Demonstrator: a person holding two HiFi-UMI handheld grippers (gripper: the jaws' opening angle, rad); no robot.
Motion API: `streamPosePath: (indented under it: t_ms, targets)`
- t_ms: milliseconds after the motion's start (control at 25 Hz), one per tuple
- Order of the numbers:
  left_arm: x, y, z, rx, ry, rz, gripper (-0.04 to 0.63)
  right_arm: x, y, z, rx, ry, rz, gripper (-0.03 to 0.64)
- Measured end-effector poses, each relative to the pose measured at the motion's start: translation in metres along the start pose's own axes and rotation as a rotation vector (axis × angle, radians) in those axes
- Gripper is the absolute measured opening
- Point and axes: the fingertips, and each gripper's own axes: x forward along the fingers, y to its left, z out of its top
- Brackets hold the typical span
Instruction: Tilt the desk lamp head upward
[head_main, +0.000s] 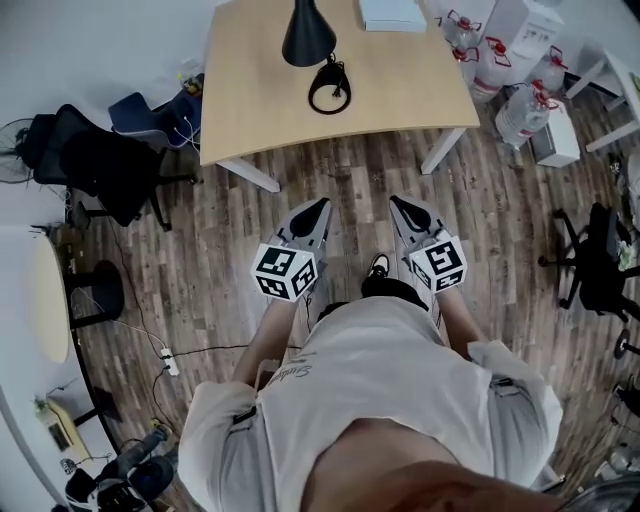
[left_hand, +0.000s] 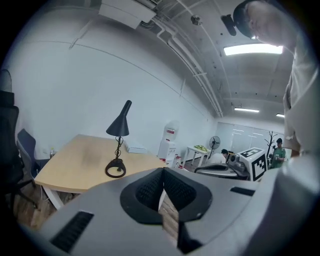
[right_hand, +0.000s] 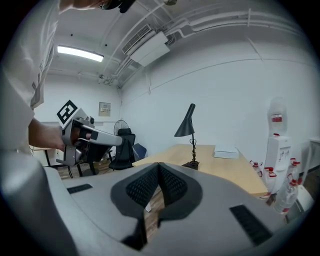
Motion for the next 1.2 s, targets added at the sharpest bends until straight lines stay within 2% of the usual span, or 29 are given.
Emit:
streamPosePath:
  t_ms: [160, 320, 440, 680, 800, 1040, 1200]
  targets:
    - [0.025, 0.018, 0.009, -0.027, -0.004, 0.064, 0.014, 0.028, -0.037, -0.010, 0.010, 0.026, 0.040, -0.005]
    - [0.034, 0.032, 0.008, -0.050, 0.005, 0.122, 0.014, 0.041, -0.051, -0.007, 0.026, 0.020, 0.073, -0.005]
    - [0.043, 0.047, 0.012, -0.069, 0.011, 0.142, 0.014, 0.058, -0.062, -0.013, 0.034, 0.055, 0.087, -0.005]
    - [0.080, 0.069, 0.016, -0.072, 0.037, 0.100, 0.014, 0.088, -0.079, -0.018, 0.029, 0.106, 0.079, -0.005]
    - [0.104, 0.079, 0.027, -0.093, 0.017, 0.073, 0.014, 0.095, -0.091, -0.017, 0.059, 0.126, 0.062, -0.005]
    - [0.147, 0.107, 0.063, -0.072, -0.035, 0.021, 0.014, 0.120, -0.125, 0.000, 0.073, 0.129, -0.017, -0.005]
    - [0.160, 0.129, 0.089, -0.051, -0.056, -0.001, 0.014, 0.146, -0.134, 0.016, 0.062, 0.140, -0.038, -0.005]
